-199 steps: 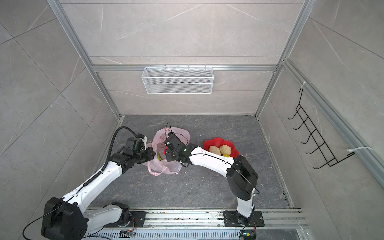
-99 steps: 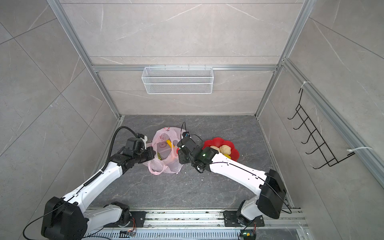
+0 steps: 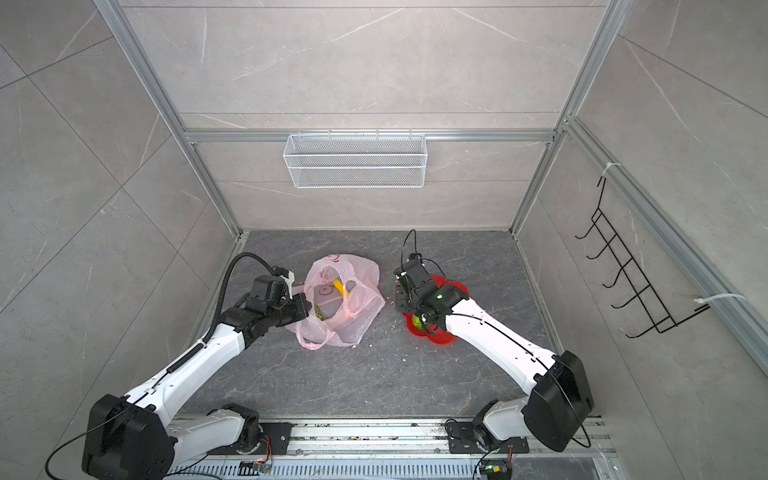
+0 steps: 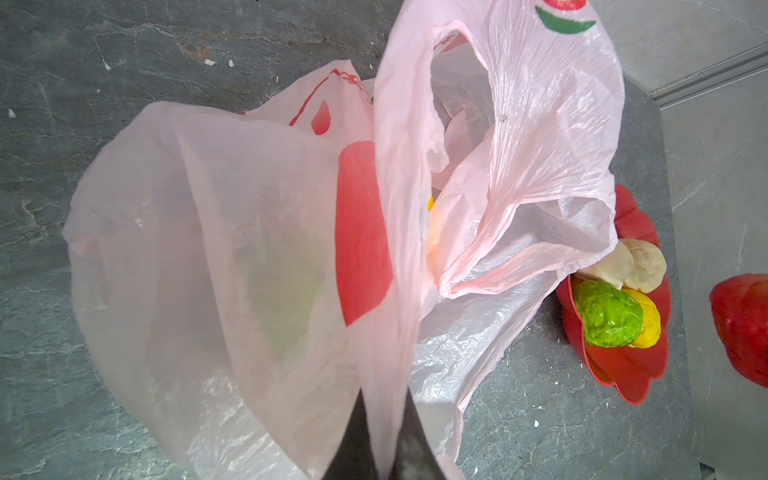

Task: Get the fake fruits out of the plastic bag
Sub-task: 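Lift the red apple out of the bag toward the red plate, then lower the red apple with right gripper into the red plate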

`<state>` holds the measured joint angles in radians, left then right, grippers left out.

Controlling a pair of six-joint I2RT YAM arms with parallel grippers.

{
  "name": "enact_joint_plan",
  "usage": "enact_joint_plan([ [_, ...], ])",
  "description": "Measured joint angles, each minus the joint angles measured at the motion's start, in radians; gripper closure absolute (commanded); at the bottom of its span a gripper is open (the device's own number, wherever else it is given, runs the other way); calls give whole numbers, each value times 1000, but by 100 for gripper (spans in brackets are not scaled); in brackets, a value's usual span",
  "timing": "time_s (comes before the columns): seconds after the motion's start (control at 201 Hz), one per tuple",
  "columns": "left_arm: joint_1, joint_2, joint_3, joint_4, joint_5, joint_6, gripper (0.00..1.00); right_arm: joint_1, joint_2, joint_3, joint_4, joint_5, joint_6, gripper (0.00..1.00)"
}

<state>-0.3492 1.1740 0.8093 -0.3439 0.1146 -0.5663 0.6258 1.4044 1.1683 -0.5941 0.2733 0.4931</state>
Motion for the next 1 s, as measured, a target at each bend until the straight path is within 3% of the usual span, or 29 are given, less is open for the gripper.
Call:
enact_joint_plan([
  [0.388,0,-4,0,-1,0,0,93,-234,173,21,14,-42,-56,60],
  [0.996,0,-45,-2,-37,-8,0,93,-332,372,137,63,-56,-88,61],
])
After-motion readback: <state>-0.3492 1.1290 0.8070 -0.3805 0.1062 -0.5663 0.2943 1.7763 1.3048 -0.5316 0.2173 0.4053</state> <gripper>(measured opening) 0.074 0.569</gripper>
